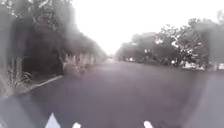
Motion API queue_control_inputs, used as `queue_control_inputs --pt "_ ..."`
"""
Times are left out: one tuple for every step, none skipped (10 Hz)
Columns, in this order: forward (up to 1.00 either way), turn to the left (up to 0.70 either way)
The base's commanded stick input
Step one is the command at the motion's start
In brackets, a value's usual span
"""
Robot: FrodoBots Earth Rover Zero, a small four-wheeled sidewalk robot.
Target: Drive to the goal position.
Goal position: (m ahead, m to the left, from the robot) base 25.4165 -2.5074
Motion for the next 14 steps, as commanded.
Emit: queue_control_inputs --pt "0.70 0.00" --pt "0.70 0.00" --pt "0.70 0.00" --pt "0.70 0.00" --pt "0.70 0.00" --pt "0.70 0.00" --pt "0.70 0.00" --pt "0.70 0.00" --pt "0.70 0.00" --pt "0.70 0.00" --pt "0.70 0.00" --pt "0.70 0.00" --pt "0.70 0.00" --pt "0.70 0.00"
